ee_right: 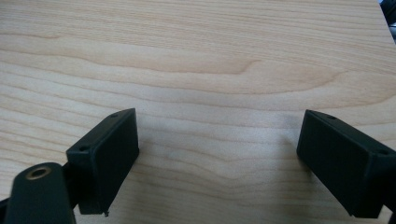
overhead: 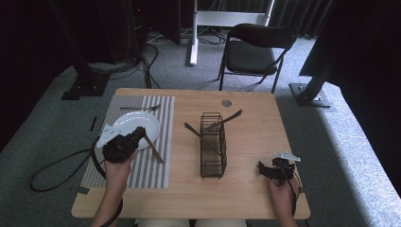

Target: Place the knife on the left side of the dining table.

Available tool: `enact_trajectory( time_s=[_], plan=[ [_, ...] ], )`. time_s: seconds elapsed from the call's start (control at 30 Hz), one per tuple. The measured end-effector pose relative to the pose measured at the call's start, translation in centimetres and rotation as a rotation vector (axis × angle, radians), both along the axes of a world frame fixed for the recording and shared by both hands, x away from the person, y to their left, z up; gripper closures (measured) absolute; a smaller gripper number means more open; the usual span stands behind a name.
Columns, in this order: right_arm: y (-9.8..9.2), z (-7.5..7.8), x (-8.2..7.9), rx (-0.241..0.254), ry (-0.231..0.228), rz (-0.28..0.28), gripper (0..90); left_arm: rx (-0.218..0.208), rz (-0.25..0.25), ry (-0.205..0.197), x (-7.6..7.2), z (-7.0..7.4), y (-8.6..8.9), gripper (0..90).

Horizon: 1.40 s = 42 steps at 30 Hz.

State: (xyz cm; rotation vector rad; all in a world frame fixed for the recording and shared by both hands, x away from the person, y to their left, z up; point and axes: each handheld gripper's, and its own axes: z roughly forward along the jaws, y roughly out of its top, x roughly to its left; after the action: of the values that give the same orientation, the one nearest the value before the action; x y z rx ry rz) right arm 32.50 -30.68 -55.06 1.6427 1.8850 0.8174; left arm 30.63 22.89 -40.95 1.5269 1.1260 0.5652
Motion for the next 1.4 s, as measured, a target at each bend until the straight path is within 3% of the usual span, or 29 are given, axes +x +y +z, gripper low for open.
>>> enact_trajectory(
  time_s=[0.1, 0.2, 0.37, 0.6, 0.87, 1.07, 1.13, 1.17, 1.4],
  plan=[
    [0.0, 0.0, 0.0, -0.001, 0.0, 0.0, 11.9, 0.025, 0.029, -0.013, -0.3, -0.1, 0.8, 77.4],
    [0.0, 0.0, 0.0, 0.0, 0.0, 0.001, 11.9, 0.027, 0.045, -0.011, -0.7, -0.3, 1.9, 79.3],
    [0.0, 0.0, 0.0, 0.0, 0.0, 0.0, 11.9, -0.005, 0.094, 0.023, -1.3, -1.5, 4.2, 77.4],
    [0.0, 0.0, 0.0, -0.001, 0.0, 0.001, 11.9, -0.085, 0.17, 0.072, -1.9, -4.5, 7.7, 73.2],
    [0.0, 0.0, 0.0, 0.0, 0.0, 0.0, 12.0, -0.126, 0.255, 0.105, -1.5, -7.6, 9.8, 67.5],
    [0.0, 0.0, 0.0, 0.0, 0.0, -0.001, 12.0, -0.17, 0.296, 0.166, -1.0, -9.8, 11.2, 63.9],
    [0.0, 0.0, 0.0, -0.001, 0.0, -0.001, 12.0, -0.17, 0.296, 0.166, -1.0, -9.8, 11.2, 63.4],
    [0.0, 0.0, 0.0, 0.0, 0.0, -0.001, 12.0, -0.198, 0.311, 0.208, -0.6, -11.1, 11.8, 62.0],
    [0.0, 0.0, 0.0, -0.001, 0.0, -0.001, 12.0, -0.214, 0.338, 0.274, 0.3, -12.8, 12.3, 57.4]
  ],
)
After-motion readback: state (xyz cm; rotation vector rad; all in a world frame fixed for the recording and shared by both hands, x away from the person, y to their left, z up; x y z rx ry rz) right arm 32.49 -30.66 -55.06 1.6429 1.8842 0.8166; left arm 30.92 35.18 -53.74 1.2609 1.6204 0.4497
